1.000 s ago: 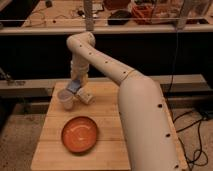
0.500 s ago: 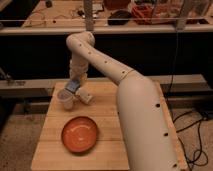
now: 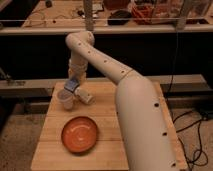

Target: Place the white sponge in the ceramic cup

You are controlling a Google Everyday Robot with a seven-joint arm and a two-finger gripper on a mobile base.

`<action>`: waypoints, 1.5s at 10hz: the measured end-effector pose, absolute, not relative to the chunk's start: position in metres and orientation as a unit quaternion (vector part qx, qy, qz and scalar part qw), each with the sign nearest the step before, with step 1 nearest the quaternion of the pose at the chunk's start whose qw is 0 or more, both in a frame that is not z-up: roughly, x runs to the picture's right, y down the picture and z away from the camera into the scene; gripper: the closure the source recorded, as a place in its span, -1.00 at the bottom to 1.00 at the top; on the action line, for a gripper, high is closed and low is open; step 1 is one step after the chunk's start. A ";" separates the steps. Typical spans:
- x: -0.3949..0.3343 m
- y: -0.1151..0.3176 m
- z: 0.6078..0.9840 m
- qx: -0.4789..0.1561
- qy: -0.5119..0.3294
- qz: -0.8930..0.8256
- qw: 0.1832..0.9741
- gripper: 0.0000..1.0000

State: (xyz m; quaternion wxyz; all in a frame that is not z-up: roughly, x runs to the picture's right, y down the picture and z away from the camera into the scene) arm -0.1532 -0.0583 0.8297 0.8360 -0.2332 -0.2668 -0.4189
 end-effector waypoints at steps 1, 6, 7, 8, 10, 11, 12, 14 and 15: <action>-0.156 -0.059 0.829 -0.231 -0.270 -0.421 0.834 0.98; -0.162 -0.061 0.827 -0.220 -0.281 -0.432 0.828 0.98; -0.164 -0.060 0.826 -0.219 -0.283 -0.434 0.827 0.98; -0.166 -0.061 0.826 -0.217 -0.285 -0.436 0.826 0.98; -0.167 -0.060 0.825 -0.213 -0.289 -0.439 0.823 0.98; -0.169 -0.059 0.826 -0.211 -0.292 -0.442 0.821 0.98; -0.170 -0.059 0.826 -0.210 -0.294 -0.444 0.820 0.98; -0.171 -0.058 0.826 -0.207 -0.297 -0.448 0.817 0.98; -0.171 -0.057 0.826 -0.205 -0.299 -0.450 0.816 0.98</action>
